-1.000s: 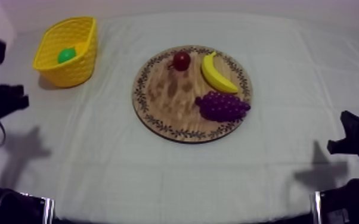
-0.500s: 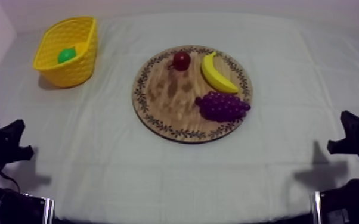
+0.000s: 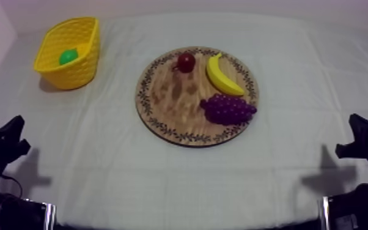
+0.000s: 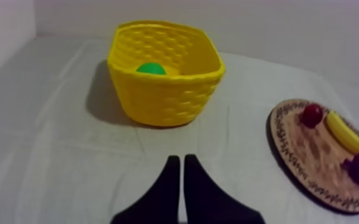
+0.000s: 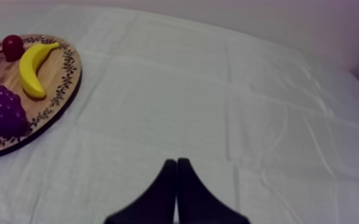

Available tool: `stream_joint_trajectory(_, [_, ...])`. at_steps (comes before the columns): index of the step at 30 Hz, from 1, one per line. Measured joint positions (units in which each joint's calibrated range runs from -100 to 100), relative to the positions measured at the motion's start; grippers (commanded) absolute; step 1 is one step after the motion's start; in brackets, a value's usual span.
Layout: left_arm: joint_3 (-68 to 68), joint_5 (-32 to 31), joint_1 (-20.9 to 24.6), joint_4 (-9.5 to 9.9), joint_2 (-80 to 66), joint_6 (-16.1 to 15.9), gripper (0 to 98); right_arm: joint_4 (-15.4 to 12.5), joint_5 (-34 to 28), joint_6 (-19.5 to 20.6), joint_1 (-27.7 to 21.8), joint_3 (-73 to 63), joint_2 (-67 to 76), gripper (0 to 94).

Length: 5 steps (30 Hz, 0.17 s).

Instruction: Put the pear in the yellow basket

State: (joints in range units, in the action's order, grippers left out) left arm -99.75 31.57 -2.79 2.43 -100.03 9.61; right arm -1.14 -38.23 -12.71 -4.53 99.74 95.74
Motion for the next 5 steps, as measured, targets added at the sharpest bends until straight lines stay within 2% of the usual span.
stream_joint_trajectory(5, [0.0,-0.1,0.0,0.00,0.0,1.0,0.0,0.0,0.0,0.0,0.0,0.0,0.0,0.3])
